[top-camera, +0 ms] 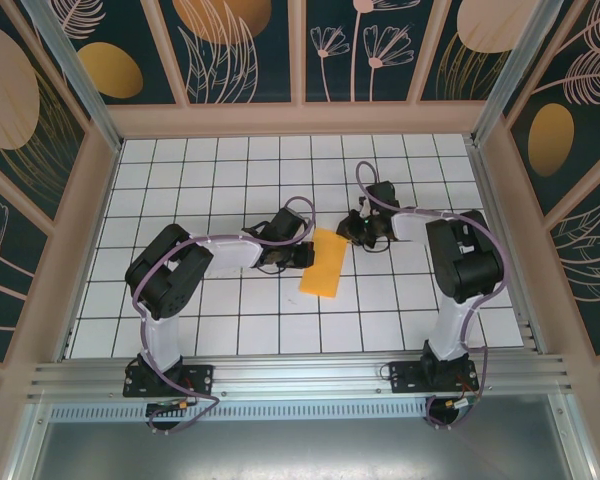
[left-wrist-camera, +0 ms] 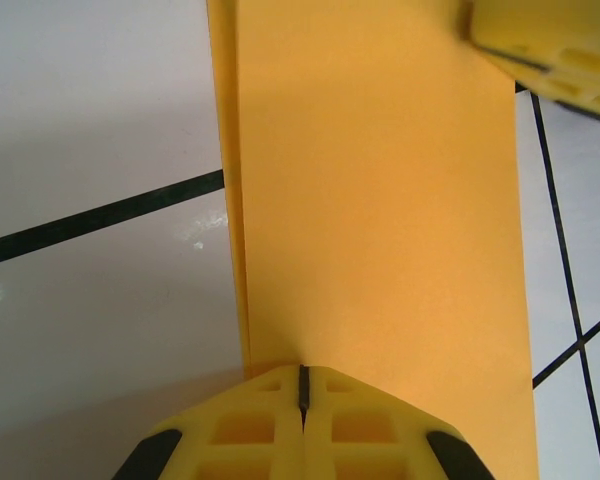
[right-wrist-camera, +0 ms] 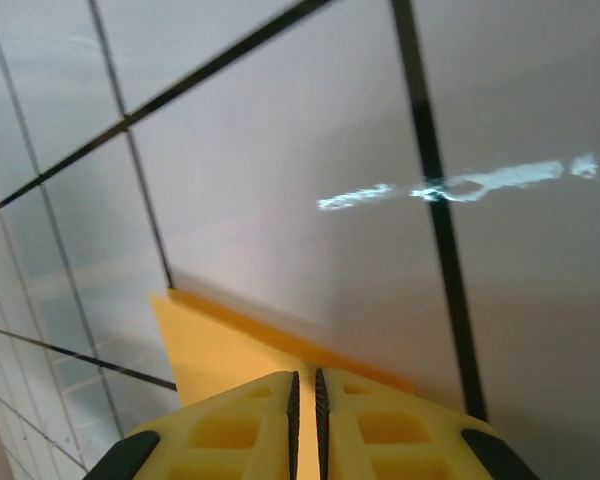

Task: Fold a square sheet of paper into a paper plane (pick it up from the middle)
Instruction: First fold the paper in half at the center of the table.

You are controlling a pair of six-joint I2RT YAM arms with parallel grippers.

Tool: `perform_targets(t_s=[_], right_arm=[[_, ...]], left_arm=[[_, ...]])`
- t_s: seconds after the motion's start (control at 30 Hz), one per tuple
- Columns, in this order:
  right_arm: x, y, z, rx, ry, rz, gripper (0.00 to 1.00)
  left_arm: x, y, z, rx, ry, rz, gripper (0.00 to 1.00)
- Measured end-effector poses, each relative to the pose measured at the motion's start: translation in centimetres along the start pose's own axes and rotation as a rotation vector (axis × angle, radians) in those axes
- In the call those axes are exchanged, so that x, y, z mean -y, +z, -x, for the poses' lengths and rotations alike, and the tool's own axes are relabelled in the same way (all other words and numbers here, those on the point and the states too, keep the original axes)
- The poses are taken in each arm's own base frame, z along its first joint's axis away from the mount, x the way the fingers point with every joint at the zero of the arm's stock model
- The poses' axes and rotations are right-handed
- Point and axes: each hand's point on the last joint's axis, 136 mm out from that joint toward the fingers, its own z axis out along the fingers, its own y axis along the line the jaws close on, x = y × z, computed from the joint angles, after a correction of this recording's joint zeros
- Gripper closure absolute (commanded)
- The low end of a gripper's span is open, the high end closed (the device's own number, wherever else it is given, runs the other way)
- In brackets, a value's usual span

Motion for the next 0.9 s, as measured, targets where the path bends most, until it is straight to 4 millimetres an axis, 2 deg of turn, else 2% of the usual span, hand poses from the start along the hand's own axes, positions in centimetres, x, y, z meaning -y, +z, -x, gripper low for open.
perform_targets(t_s=[0.3,0.63,0.9], right_arm=[[0.2,0.1,0.2,0.002,0.006,0.012,0.84],[-0.4,-0.8,0.7,0.017,-0.017,0.036,0.84],[0.6,0.0,0.5,0.005,-0.002,0.018,0.84]], left_arm=[[0.0,0.0,0.0,0.0,0.0,0.0,1.0],[0.0,0.0,0.0,0.0,0.0,0.0,1.0],[0.0,0.0,0.0,0.0,0.0,0.0,1.0]])
